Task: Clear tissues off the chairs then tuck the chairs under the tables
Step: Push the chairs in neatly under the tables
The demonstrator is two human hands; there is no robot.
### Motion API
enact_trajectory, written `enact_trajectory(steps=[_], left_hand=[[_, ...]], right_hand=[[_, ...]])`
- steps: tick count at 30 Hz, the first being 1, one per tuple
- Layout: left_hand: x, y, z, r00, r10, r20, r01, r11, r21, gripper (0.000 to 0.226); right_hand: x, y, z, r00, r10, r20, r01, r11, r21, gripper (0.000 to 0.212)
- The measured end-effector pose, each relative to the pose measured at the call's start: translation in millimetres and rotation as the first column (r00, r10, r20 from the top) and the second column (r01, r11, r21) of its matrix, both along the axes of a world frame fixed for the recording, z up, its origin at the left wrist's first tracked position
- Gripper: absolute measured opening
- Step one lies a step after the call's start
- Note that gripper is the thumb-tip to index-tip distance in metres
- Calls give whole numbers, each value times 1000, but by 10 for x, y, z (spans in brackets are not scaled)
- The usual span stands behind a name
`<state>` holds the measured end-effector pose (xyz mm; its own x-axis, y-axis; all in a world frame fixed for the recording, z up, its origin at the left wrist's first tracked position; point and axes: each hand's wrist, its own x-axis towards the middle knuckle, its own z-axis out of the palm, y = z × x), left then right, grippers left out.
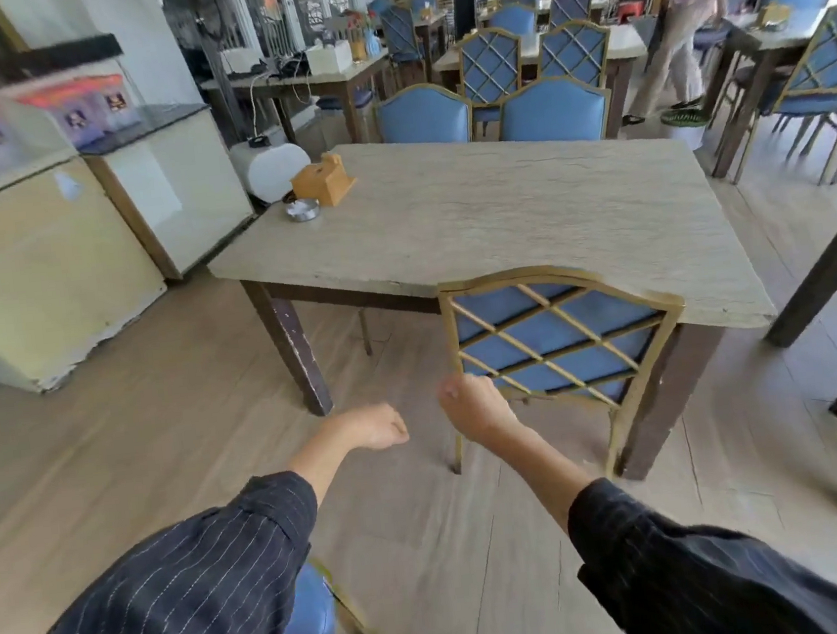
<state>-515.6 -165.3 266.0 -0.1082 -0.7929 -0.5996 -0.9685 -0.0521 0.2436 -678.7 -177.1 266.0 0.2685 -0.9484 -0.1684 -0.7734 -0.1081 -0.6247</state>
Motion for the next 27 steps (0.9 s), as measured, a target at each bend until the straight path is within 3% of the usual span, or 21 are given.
enact_trajectory(steps=[2,5,10,12,14,15,17,20,24,27], left_hand=[[358,399,-51,997,47,67,-54,993,106,12],[909,1089,-73,976,190,105,-207,960,189,35],[1608,2416,-112,937,340,80,-349,895,278,30],[1741,2969,-253,906,421,-49,-387,869,308,44],[1763,3461,-333,850,490,-192,-446,865,231,67],[1721,3674,-289,826,512,-238,-482,859,174,66],[1614,4019,-138,767,533,-356,-556,830,46,54],[1337,4434,125,663,581,-472,-698,708,-108,51],[1102,4931,49,732,497,-465,-680,499,-537,48],[1131,5015,-61,815,483,-321,-547,456,-702,50]], right_hand=[[397,316,64,977,208,-34,-205,974,93,27],[945,951,242,877,474,-79,-454,872,186,32],[1418,2265,470,768,640,-19,-612,742,273,38],[1515,2802,409,740,664,-109,-639,744,194,37],[1577,3202,316,799,552,-237,-576,816,-42,36],[1586,3315,262,873,441,-206,-473,870,-138,36],[1567,3397,167,970,244,13,-235,947,-218,38],[1543,3413,131,967,148,210,-101,970,-221,43],[1494,3520,128,971,115,211,-78,981,-175,43],[1463,3588,158,966,102,236,-70,987,-143,37]])
